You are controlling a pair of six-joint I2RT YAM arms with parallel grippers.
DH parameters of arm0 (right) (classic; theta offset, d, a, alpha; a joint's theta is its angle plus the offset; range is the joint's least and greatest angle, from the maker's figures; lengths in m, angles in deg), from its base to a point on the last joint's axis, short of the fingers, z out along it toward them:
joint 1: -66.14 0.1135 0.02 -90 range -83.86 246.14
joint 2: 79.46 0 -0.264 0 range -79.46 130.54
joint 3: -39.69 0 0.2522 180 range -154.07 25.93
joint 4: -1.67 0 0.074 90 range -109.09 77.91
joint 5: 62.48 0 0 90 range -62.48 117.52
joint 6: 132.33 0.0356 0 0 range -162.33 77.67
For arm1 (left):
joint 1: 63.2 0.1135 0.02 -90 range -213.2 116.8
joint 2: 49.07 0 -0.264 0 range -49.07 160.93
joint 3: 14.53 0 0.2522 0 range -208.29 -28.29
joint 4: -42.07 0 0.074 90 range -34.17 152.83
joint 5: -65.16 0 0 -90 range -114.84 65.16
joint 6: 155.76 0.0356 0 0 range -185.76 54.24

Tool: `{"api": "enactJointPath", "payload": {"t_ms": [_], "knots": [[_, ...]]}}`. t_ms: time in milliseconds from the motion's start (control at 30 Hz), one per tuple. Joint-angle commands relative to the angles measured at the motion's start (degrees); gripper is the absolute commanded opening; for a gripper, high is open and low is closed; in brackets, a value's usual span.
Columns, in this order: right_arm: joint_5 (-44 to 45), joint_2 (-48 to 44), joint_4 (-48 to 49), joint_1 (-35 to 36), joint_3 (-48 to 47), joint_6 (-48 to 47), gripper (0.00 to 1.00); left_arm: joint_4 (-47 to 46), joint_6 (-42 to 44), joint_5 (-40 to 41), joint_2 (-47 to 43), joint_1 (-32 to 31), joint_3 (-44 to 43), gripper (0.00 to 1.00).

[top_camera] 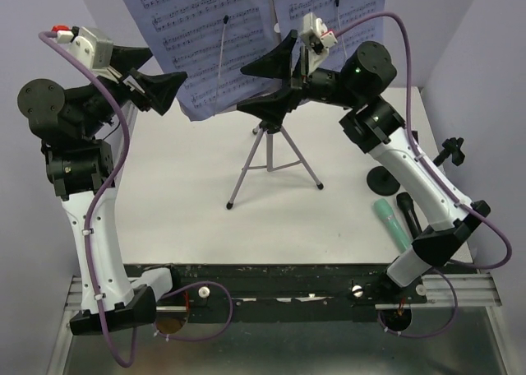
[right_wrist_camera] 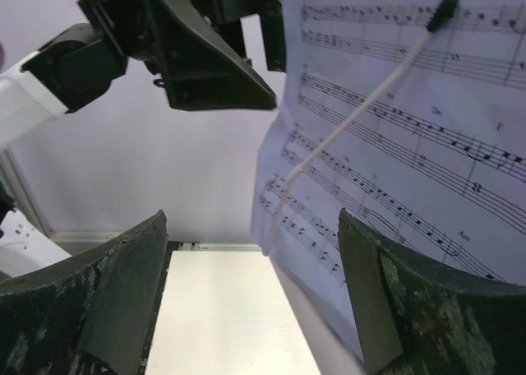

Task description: Pack up the instrument practice props

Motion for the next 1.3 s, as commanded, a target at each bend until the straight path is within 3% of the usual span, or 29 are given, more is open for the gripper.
{"api": "enactJointPath", "payload": {"t_ms": [0, 200, 467, 800, 967, 1100, 1233, 1267], "knots": [[2.51, 3.67, 1.32, 0.88, -3.39, 1.20, 0.91, -13.50, -9.61, -8.27, -1.38, 2.39, 1.78, 0.93], [2.51, 6.48, 2.72, 1.85, -6.12, 1.73, 0.91, -17.20, -12.50, -9.15, -1.39, 5.20, 2.23, 0.88], [2.33, 10.79, 4.04, 4.66, -11.74, 2.34, 0.92, -20.01, -15.06, -11.26, 0.81, 8.02, -1.20, 0.62], [2.78, 12.38, 4.66, 5.89, -12.89, 2.34, 0.94, -21.77, -16.64, -12.49, 2.13, 8.11, -3.22, 0.54], [2.95, 12.82, 4.48, 5.98, -12.72, 2.61, 0.95, -22.47, -16.82, -11.44, 2.04, 8.19, -3.48, 0.26], [1.20, 12.91, 6.24, 5.98, -12.80, 3.48, 0.95, -22.47, -16.47, -11.26, 2.13, 8.72, -4.54, 0.20], [-2.31, 12.03, 8.17, 6.07, -13.42, 3.40, 0.95, -22.47, -16.55, -10.39, 2.31, 9.68, -6.82, 0.00], [-3.80, 11.42, 8.61, 5.98, -13.33, 3.05, 0.95, -22.47, -16.64, -9.95, 2.31, 10.21, -7.78, 0.00]]}}
